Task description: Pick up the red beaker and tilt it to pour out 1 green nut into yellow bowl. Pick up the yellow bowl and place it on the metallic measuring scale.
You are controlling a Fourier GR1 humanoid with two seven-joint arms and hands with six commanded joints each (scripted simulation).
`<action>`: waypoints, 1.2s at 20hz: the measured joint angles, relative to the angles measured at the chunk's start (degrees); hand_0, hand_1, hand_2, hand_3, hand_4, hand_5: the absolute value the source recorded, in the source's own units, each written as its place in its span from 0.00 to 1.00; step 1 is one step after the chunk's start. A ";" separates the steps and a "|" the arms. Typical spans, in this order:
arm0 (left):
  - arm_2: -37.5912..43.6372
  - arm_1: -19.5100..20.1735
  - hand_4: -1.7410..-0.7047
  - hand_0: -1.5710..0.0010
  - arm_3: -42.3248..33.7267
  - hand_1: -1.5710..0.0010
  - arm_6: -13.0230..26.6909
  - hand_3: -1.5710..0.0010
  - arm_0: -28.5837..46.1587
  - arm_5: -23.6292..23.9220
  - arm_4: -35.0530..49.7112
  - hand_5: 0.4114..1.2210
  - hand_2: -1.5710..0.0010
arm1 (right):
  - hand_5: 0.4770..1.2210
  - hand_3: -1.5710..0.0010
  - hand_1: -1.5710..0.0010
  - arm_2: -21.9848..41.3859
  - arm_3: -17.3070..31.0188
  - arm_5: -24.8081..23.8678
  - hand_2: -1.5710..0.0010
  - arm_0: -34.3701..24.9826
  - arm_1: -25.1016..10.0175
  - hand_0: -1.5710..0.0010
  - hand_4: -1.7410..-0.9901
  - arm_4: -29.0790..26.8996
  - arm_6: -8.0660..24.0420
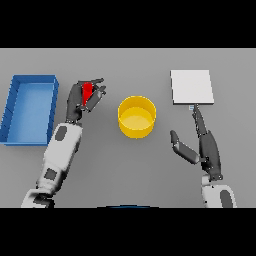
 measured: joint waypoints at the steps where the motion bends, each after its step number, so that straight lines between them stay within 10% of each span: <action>1: -0.50 0.54 0.03 0.03 -0.54 0.03 0.99 0.05 -0.19 0.12 -0.50 0.88 0.03 | 0.25 1.00 1.00 0.22 -0.17 0.00 1.00 0.41 -0.09 1.00 0.80 0.32 -0.68; 18: -26.89 13.64 0.00 0.00 -15.82 0.00 20.47 0.00 -4.44 -10.99 -26.37 0.93 0.00 | 0.29 1.00 1.00 1.46 -0.75 -0.18 1.00 0.37 -0.33 1.00 0.90 2.56 -0.55; 24: -38.64 16.47 0.09 0.00 -11.31 0.00 20.94 0.00 -14.73 -20.73 -37.50 0.98 0.00 | 0.28 1.00 1.00 1.17 -0.71 -0.20 1.00 0.05 -0.68 1.00 0.90 2.59 -0.49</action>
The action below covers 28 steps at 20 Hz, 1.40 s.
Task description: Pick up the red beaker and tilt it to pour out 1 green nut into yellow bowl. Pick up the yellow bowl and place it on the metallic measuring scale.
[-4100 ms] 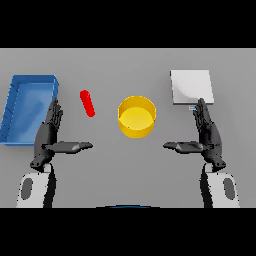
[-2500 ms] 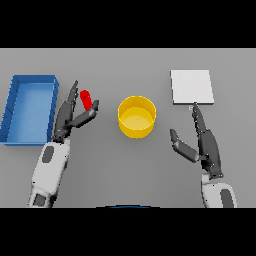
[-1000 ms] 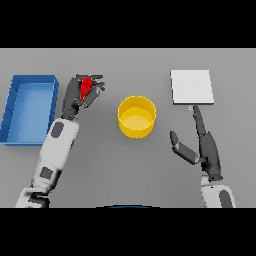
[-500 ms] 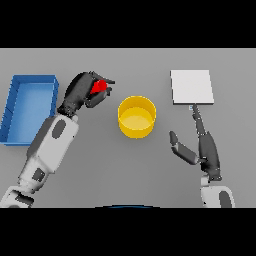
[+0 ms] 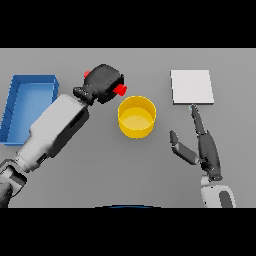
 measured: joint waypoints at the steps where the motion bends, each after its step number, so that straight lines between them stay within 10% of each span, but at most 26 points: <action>1: -1.88 0.46 0.12 0.00 0.64 0.00 0.11 0.00 -1.10 -1.85 -1.54 0.99 0.00 | 0.27 1.00 1.00 -0.44 0.22 -0.15 1.00 -0.35 0.00 1.00 0.90 -0.41 0.28; 9: -14.19 -0.53 0.03 0.00 8.03 0.00 -0.90 0.00 -11.62 -9.30 -10.72 1.00 0.00 | 0.29 1.00 1.00 0.03 1.15 0.79 1.00 -0.30 0.19 1.00 0.89 -0.76 -0.24; 28: -32.15 -4.82 0.01 0.00 14.52 0.00 -4.36 0.00 -21.50 -9.99 -28.32 1.00 0.00 | 0.26 1.00 1.00 0.15 1.40 -0.21 1.00 -0.60 1.20 1.00 0.91 -0.45 -1.00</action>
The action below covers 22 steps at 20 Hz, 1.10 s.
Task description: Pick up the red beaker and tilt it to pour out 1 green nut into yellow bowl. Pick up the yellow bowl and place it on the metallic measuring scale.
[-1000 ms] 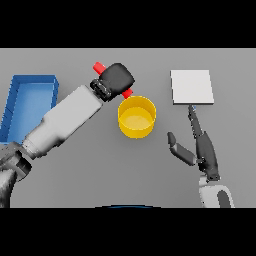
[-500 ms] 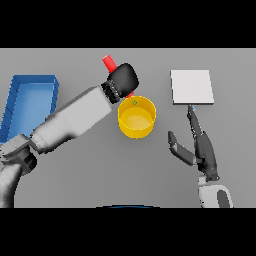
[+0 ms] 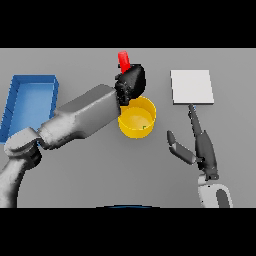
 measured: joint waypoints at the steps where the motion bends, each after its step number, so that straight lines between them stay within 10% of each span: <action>1: -0.92 -0.75 0.01 0.00 0.71 0.00 -0.73 0.00 -1.29 -0.37 -0.91 1.00 0.00 | 0.26 1.00 1.00 0.20 -0.10 -0.22 1.00 0.12 -0.02 1.00 0.91 0.52 -0.17; 11: 2.92 0.32 0.01 0.00 6.56 0.00 -4.32 0.00 -10.87 0.62 -0.30 1.00 0.00 | 0.28 1.00 1.00 0.08 0.42 -1.33 1.00 -0.55 -0.07 1.00 0.96 1.68 0.35; 13: 6.92 1.75 0.01 0.00 9.07 0.00 -3.60 0.35 -12.88 1.49 2.11 1.00 0.00 | 0.27 1.00 1.00 0.18 -0.33 -1.23 1.00 -0.17 -0.50 1.00 0.95 1.86 -0.48; 22: 31.77 10.44 0.00 0.00 21.36 0.00 4.71 0.08 -17.55 3.65 21.13 1.00 0.00 | 0.26 1.00 1.00 -0.06 1.11 -0.65 1.00 -1.36 0.08 1.00 0.98 0.32 -0.80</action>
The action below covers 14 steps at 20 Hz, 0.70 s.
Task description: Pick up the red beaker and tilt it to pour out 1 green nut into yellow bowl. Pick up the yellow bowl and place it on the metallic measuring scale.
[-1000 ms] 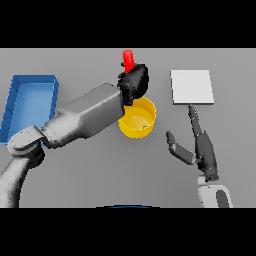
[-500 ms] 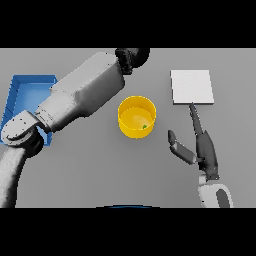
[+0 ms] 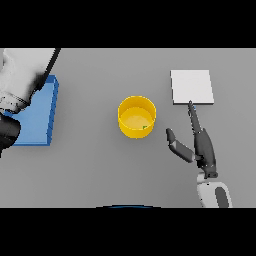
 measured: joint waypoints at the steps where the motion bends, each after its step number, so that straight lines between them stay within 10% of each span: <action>1: 2.74 1.91 0.00 0.00 1.12 0.00 1.62 0.07 0.93 1.13 2.37 1.00 0.00 | 0.26 1.00 1.00 0.17 0.00 -0.22 1.00 0.02 0.48 1.00 0.98 -0.01 0.23; 14: 26.44 13.23 0.00 0.00 -9.25 0.00 18.75 0.06 27.97 17.47 30.50 1.00 0.00 | 0.23 1.00 1.00 0.77 -0.58 -0.43 1.00 0.26 -0.46 1.00 0.92 1.53 1.39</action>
